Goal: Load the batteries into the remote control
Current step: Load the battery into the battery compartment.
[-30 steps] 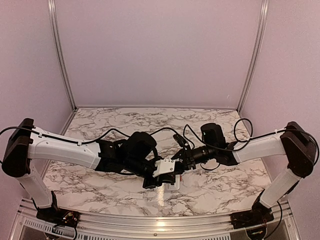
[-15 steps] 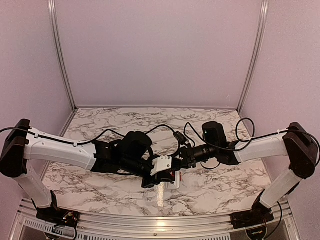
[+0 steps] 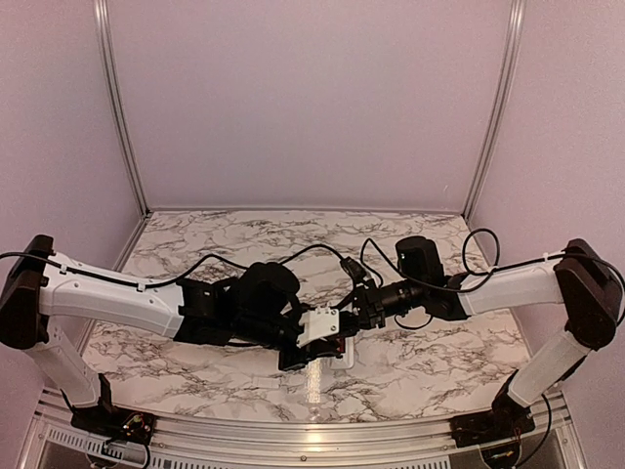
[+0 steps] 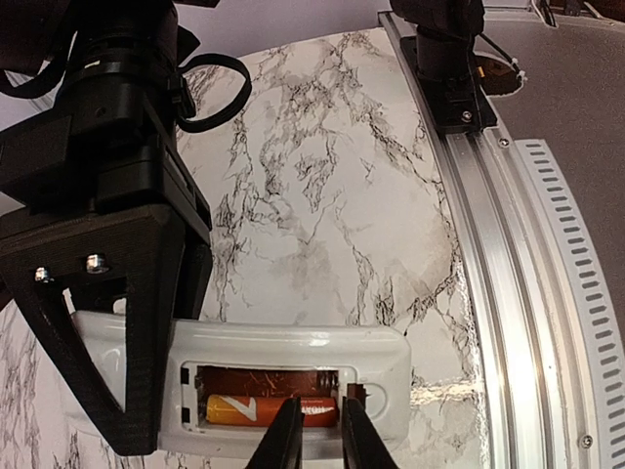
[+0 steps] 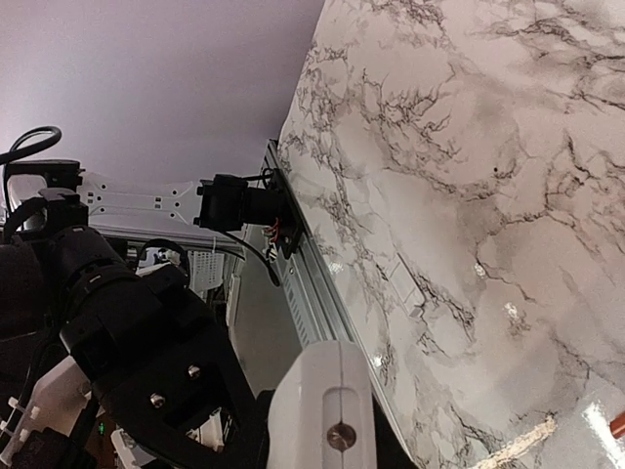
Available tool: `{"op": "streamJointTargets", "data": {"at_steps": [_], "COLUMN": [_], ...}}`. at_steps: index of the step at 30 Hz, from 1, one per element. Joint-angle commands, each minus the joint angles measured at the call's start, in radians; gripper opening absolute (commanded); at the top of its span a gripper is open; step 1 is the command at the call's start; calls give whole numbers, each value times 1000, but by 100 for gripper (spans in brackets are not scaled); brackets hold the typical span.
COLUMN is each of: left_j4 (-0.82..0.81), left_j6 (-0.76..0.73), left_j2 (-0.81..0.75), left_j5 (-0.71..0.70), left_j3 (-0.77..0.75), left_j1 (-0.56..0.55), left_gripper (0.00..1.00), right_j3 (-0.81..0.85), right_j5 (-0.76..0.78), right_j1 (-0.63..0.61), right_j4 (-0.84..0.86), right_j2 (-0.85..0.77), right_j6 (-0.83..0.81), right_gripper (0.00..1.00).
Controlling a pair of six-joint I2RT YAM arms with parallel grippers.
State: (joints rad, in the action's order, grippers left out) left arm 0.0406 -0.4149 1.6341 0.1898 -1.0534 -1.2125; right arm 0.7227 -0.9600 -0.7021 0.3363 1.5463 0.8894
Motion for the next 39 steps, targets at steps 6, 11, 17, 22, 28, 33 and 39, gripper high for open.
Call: {"op": "streamJointTargets", "data": {"at_steps": [6, 11, 17, 22, 28, 33, 39], "left_j4": [-24, -283, -505, -366, -280, -263, -224], "left_j6": [71, 239, 765, 863, 946, 964, 954], "left_j2": [-146, -305, -441, -341, -152, -61, 29], "left_j5": [-55, -162, -516, -454, -391, -361, -342], "left_j3": [131, 283, 428, 322, 183, 117, 50], "left_j1": [-4, -2, 15, 22, 5, -4, -15], "left_gripper": [30, 53, 99, 99, 94, 77, 63], "right_j3": [43, 50, 62, 70, 68, 60, 56], "right_j5": [-65, -43, 19, 87, 152, 175, 181], "right_j1": [28, 35, 41, 41, 40, 41, 41], "right_j4": [37, 28, -18, -58, -89, -102, -105], "right_j2": [-7, -11, -43, -71, -102, -117, -118], "right_j6": [2, -41, -114, -171, -206, -211, -210], "right_gripper": [0, 0, 0, 0, 0, 0, 0]}}
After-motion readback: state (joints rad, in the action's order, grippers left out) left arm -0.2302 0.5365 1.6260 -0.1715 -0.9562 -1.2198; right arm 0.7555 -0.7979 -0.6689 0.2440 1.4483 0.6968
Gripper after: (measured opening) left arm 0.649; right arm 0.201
